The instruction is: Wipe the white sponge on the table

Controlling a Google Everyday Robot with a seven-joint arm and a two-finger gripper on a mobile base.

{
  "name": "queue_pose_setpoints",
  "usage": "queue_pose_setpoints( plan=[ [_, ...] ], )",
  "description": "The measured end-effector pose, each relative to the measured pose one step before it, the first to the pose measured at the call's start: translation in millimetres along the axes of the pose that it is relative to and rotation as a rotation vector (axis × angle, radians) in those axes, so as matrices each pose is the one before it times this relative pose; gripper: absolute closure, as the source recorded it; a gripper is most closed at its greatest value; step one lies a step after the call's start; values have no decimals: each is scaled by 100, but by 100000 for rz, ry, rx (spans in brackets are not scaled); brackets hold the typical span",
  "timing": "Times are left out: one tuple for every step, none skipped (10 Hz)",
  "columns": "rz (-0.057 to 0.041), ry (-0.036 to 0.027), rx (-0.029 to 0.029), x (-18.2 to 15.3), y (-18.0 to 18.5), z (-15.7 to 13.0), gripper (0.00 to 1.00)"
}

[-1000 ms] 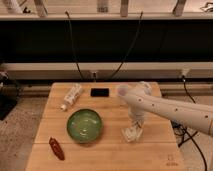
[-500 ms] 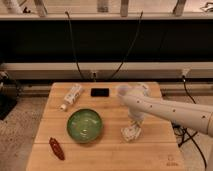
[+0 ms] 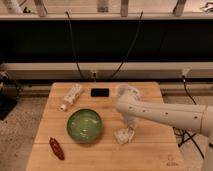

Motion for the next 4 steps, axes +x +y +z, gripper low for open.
queue_pose_setpoints(
  plan=[
    [-999, -1013, 858, -862, -280, 55, 100],
    [-360, -870, 47, -745, 240, -3, 100],
    [301, -615, -146, -646, 287, -89, 100],
    [847, -540, -815, -557, 775, -46, 100]
  ],
)
